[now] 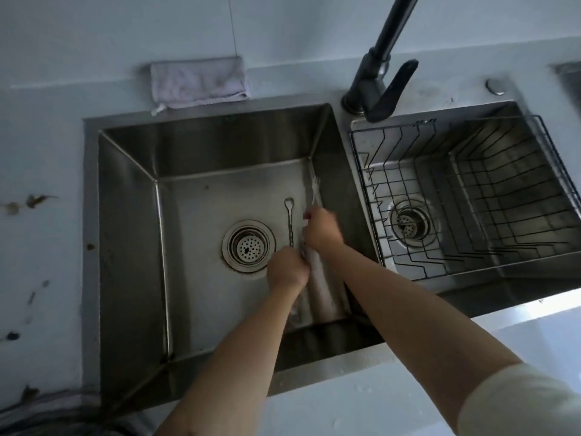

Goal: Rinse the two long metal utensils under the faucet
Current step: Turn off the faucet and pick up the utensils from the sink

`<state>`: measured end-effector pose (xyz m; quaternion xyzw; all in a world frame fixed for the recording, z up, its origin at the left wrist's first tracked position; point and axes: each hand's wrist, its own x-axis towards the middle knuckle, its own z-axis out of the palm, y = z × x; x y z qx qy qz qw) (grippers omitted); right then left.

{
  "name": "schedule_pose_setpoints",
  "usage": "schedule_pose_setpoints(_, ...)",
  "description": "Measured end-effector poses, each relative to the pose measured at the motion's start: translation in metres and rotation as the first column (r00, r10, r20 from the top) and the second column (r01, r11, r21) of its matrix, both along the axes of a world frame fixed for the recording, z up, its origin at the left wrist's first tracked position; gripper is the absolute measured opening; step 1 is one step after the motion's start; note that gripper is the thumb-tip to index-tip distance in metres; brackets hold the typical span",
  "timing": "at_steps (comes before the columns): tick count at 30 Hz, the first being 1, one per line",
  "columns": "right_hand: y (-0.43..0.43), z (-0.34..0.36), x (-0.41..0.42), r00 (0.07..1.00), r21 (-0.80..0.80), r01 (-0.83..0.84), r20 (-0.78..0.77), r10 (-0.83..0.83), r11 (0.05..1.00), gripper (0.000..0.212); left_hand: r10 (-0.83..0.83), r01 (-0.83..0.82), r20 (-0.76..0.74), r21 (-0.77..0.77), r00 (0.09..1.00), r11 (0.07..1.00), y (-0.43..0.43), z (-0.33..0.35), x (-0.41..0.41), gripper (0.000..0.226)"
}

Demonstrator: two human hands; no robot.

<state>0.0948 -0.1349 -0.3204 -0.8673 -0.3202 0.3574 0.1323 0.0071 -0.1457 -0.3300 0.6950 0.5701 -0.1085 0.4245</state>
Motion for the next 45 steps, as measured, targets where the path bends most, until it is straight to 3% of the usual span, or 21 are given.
schedule_pose_setpoints(5, 0.007, 0.050, 0.002, 1.000, 0.078, 0.006, 0.020, -0.008, 0.997, 0.032, -0.111, 0.105, 0.076, 0.078, 0.991, 0.991, 0.023, 0.042, -0.011, 0.012)
schedule_pose_setpoints(8, 0.005, 0.080, 0.008, 0.999, 0.132, 0.003, 0.037, -0.008, 0.991, 0.026, -0.201, 0.185, 0.095, 0.150, 0.975, 0.971, 0.033, 0.069, -0.013, 0.025)
schedule_pose_setpoints(12, -0.008, 0.116, 0.028, 0.998, 0.228, -0.002, 0.057, -0.011, 0.974, 0.022, -0.298, 0.262, 0.142, 0.227, 0.944, 0.938, 0.044, 0.103, -0.007, 0.018)
schedule_pose_setpoints(17, -0.038, 0.146, 0.075, 0.996, 0.345, -0.001, 0.086, -0.031, 0.938, 0.017, -0.425, 0.355, 0.132, 0.364, 0.896, 0.861, 0.042, 0.135, 0.028, 0.023)
schedule_pose_setpoints(21, -0.067, 0.154, 0.127, 0.983, 0.341, -0.118, 0.176, 0.060, 0.932, 0.016, -0.526, 0.437, 0.094, 0.446, 0.845, 0.781, 0.023, 0.148, 0.074, 0.022)
schedule_pose_setpoints(24, -0.093, 0.150, 0.170, 0.947, 0.248, -0.232, 0.278, 0.161, 0.940, 0.020, -0.556, 0.480, 0.044, 0.454, 0.830, 0.751, 0.002, 0.147, 0.116, 0.023)
schedule_pose_setpoints(29, -0.140, 0.131, 0.230, 0.829, -0.079, -0.408, 0.385, 0.405, 0.910, 0.027, -0.626, 0.576, -0.042, 0.443, 0.779, 0.687, -0.035, 0.129, 0.179, 0.030)
schedule_pose_setpoints(37, -0.169, 0.086, 0.263, 0.683, -0.339, -0.584, 0.287, 0.672, 0.737, 0.026, -0.658, 0.659, -0.115, 0.293, 0.744, 0.693, -0.075, 0.078, 0.211, 0.030)
schedule_pose_setpoints(45, -0.162, 0.053, 0.257, 0.581, -0.463, -0.649, 0.211, 0.786, 0.603, 0.028, -0.583, 0.602, -0.151, 0.225, 0.798, 0.766, -0.082, 0.045, 0.210, 0.022)
